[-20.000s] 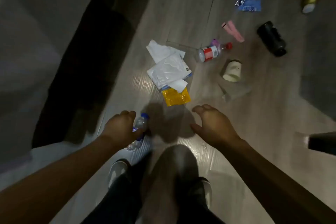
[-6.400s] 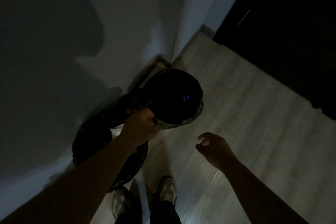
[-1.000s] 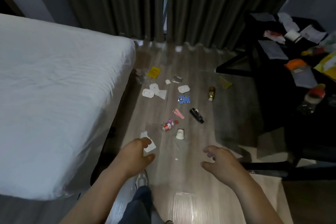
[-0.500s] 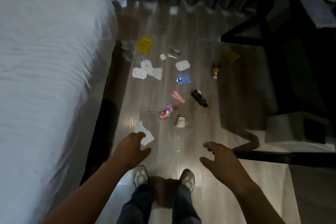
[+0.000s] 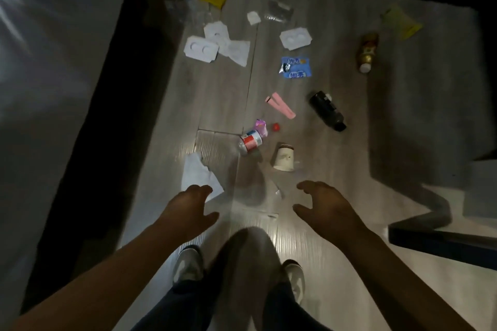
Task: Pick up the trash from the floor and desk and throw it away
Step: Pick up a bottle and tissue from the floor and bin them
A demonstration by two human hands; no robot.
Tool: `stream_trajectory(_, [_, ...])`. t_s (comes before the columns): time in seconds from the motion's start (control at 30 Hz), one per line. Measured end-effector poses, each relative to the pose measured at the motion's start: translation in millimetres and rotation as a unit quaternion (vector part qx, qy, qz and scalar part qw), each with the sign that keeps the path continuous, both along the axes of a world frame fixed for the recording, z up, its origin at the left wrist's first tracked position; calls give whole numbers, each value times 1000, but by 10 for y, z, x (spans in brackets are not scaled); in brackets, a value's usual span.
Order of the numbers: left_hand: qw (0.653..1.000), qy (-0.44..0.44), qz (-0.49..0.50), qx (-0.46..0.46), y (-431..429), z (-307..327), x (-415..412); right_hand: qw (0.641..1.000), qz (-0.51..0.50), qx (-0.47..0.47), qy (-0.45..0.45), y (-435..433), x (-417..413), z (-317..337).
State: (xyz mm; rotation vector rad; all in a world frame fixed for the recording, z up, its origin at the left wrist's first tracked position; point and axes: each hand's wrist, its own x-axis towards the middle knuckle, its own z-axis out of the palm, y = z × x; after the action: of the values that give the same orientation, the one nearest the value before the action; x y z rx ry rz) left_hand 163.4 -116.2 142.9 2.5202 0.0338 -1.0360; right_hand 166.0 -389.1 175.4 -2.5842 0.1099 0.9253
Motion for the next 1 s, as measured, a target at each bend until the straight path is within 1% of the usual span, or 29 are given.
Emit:
stream_trajectory(0.1, [1000,10,-23,-18,-39,-767,-51,1000,28,6,0,24,3,-829])
stream_trajectory(0.2, [999,5,-3,-38,-34,-1460,-30,999,46,17,9,46,17,-1572])
stream_trajectory(0.23, [999,-6,-3,-38,-15,-1674,-18,999,42,24,11,54,20,-1798])
stream_trajectory(0.3, [998,-39,-36,-26,30,-2082,37,998,42,50,4,72,31,-2223])
stream_trajectory(0.43, [986,-118,-113,-36,15,-2726,159,990,111,75,-31,66,43,-2869])
stream_trajectory(0.5, [979,-155,-125,-37,44,-2891,232,986,138,79,-50,35,75,-2994])
stream_trajectory(0.6, [970,-188,-152,-32,135,-2896,345,980,168,77,-73,14,75,-2996])
stream_trajectory(0.7, [973,-205,-104,-27,132,-2875,396,980,161,55,-99,30,55,-2968])
stream_trajectory(0.8, [981,-180,-66,-21,-22,-2842,266,983,136,32,-115,-53,-49,-2810])
stream_trajectory(1.0, [987,-138,-78,30,1,-3101,297,987,96,-27,-129,-314,-21,-2940])
